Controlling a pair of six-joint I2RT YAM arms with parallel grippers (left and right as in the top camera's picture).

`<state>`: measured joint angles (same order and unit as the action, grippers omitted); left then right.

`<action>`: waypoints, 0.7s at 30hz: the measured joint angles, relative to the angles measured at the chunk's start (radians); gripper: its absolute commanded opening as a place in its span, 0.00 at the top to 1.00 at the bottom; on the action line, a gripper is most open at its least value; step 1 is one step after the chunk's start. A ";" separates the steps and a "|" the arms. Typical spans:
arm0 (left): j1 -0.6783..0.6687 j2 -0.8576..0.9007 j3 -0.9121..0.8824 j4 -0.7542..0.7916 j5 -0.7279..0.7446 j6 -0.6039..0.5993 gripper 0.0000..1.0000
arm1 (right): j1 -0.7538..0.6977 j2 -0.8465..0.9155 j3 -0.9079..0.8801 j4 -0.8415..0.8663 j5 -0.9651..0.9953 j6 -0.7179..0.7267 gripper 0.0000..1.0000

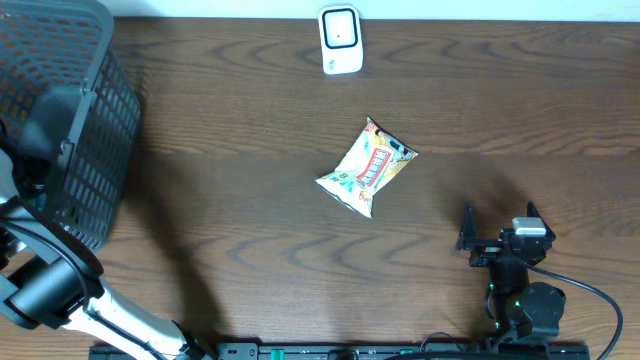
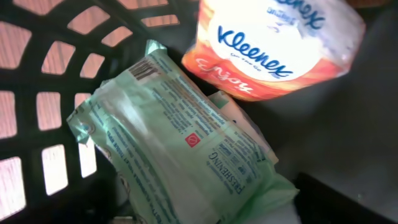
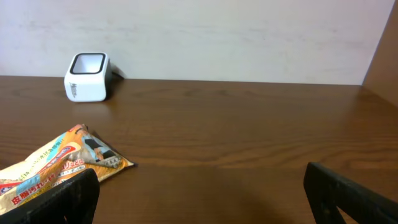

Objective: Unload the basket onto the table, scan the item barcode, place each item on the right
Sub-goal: 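Reach the left gripper into the basket and grasp the mint-green packet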

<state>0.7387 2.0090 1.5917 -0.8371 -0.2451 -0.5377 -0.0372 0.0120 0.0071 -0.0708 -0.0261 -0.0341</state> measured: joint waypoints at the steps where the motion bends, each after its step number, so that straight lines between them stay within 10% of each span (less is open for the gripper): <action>1: 0.000 0.000 -0.002 0.000 0.002 -0.004 0.19 | 0.000 0.000 0.000 0.000 0.000 0.000 0.01; 8: 0.000 0.000 -0.032 0.007 0.006 -0.003 0.21 | 0.000 0.000 0.000 0.000 0.000 0.000 0.01; 16: 0.000 0.001 -0.034 0.016 -0.054 0.043 0.87 | 0.000 0.000 0.000 0.000 0.000 0.000 0.01; 21: -0.002 0.001 -0.034 0.008 -0.068 0.084 0.92 | 0.000 0.000 0.000 0.000 0.000 0.000 0.01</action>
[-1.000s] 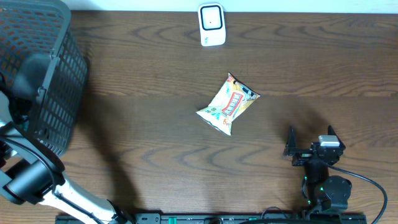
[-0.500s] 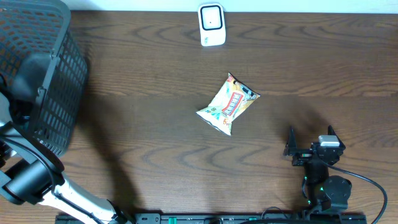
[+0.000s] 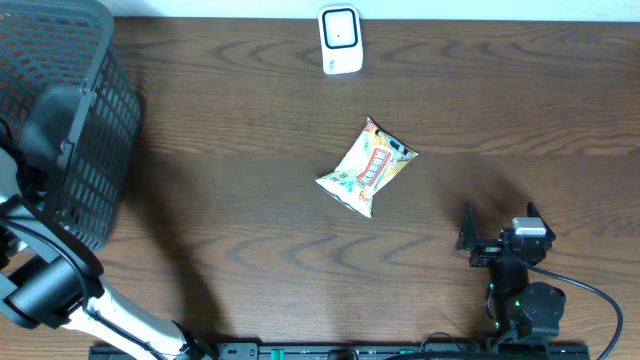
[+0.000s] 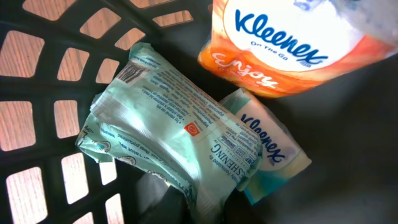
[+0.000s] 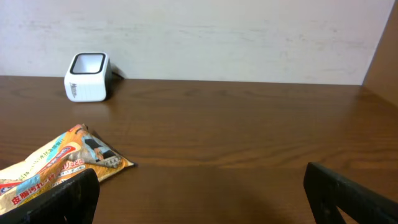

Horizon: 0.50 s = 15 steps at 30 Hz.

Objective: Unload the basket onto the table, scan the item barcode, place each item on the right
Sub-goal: 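Reach the left gripper into the basket and grasp the mint-green packet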

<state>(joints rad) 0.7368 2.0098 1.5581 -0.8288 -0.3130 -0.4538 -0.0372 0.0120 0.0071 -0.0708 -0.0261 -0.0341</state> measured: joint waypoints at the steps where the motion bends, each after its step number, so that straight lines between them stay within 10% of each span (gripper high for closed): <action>1: 0.000 0.000 0.000 -0.003 0.000 0.004 0.93 | 0.000 0.000 0.000 0.000 0.000 0.000 0.01; 15: -0.055 -0.357 -0.010 0.065 0.077 0.010 0.92 | 0.000 0.000 0.000 0.000 0.000 0.000 0.01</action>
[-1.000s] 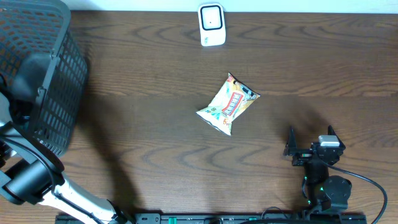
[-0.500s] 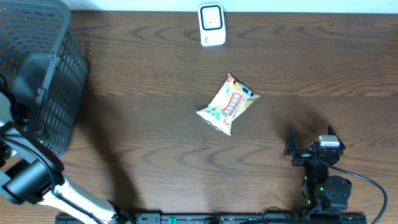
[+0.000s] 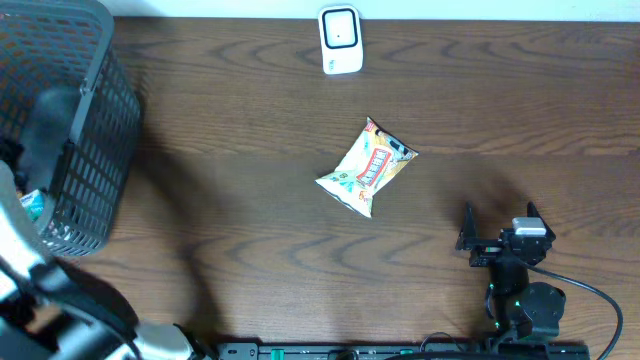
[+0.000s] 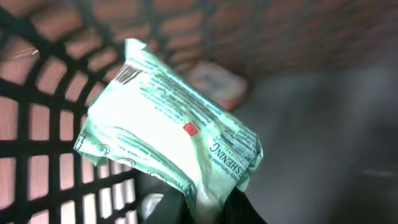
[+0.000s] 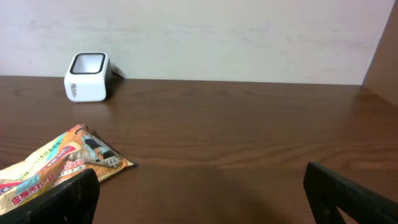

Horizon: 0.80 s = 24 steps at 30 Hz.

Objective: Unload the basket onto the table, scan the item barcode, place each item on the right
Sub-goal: 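Reach the left gripper into the basket and grasp the mint-green packet, then carry the green packet to the table beside the yellow bag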

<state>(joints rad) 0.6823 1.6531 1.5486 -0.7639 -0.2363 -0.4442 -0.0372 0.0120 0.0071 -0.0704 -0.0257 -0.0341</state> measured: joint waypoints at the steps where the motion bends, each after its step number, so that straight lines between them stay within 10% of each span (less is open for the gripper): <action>1: -0.006 -0.032 0.000 0.014 0.029 0.000 0.92 | 0.000 0.000 0.000 0.000 0.000 0.000 0.01; 15: -0.175 -0.303 0.000 0.249 0.617 -0.081 0.93 | 0.000 0.000 0.000 0.000 0.000 0.000 0.01; 24: -0.424 -0.333 0.000 0.217 0.721 0.111 0.92 | 0.000 0.000 0.000 0.000 0.000 0.000 0.01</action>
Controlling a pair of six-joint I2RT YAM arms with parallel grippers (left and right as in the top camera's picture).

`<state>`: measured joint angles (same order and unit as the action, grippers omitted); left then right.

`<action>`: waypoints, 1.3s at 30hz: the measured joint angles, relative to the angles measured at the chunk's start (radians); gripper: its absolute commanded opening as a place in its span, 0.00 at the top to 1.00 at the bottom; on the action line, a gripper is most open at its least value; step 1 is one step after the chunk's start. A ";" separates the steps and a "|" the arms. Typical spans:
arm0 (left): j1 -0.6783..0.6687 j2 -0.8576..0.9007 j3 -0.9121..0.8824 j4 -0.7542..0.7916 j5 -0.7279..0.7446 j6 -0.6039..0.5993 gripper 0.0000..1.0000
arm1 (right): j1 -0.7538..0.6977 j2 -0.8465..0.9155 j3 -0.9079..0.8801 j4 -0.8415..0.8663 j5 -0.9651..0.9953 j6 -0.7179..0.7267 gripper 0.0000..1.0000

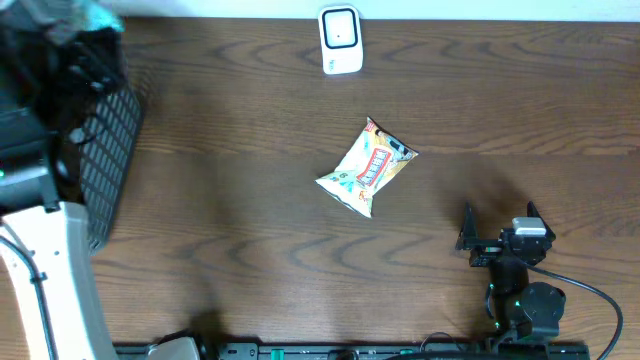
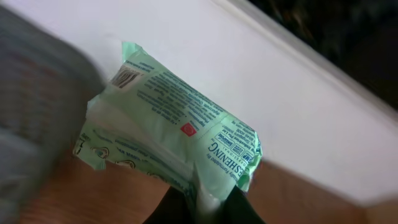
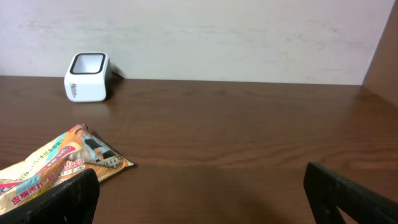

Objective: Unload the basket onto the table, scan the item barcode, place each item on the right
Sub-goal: 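Carry the green packet to the table beside the yellow bag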

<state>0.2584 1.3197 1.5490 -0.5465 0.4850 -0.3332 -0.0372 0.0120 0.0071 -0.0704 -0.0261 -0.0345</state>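
A pale green wipes pack [image 2: 168,124] hangs in my left gripper [image 2: 199,200], which is shut on its lower edge. A small barcode [image 2: 124,78] shows on the pack's upper left corner. Overhead, the left arm is raised at the far left, and the pack [image 1: 92,14] is a blur above the basket. The white scanner [image 1: 340,40] stands at the table's back edge, also visible from the right wrist [image 3: 87,76]. My right gripper [image 1: 499,223] rests open near the front right, its fingers [image 3: 56,199] wide apart with nothing between them.
A black mesh basket [image 1: 108,150] stands at the left edge, partly hidden by the left arm. A colourful snack bag [image 1: 367,167] lies mid-table, left of the right gripper [image 3: 56,165]. A white wall runs behind the table.
The left gripper has come up out of the basket with the green pack. Wall and table now show behind the pack instead of basket mesh. The right arm has not moved.
The green pack first lay in the basket against Kleenex packs, close under the left wrist camera. Then it was raised off them, with a small Kleenex pack showing beneath. Then it hung in the shut gripper beside the basket wall, and now it is above the basket.
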 measured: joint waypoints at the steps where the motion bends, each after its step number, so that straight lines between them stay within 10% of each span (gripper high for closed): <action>1: -0.029 0.000 0.000 -0.016 0.004 0.024 0.93 | 0.000 0.000 0.000 0.000 0.000 0.000 0.01; 23: -0.571 0.403 0.000 -0.183 0.014 0.369 0.92 | 0.000 0.000 0.000 0.000 0.000 0.000 0.01; 35: -0.623 0.652 0.000 -0.172 0.014 0.389 0.28 | 0.000 0.000 0.000 0.000 0.000 0.000 0.01; 39: -0.625 0.652 0.000 -0.189 0.014 0.377 0.24 | 0.000 0.000 0.000 0.000 0.000 0.000 0.01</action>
<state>-0.3668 1.9713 1.5486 -0.7357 0.4992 0.0433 -0.0372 0.0120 0.0071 -0.0704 -0.0261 -0.0345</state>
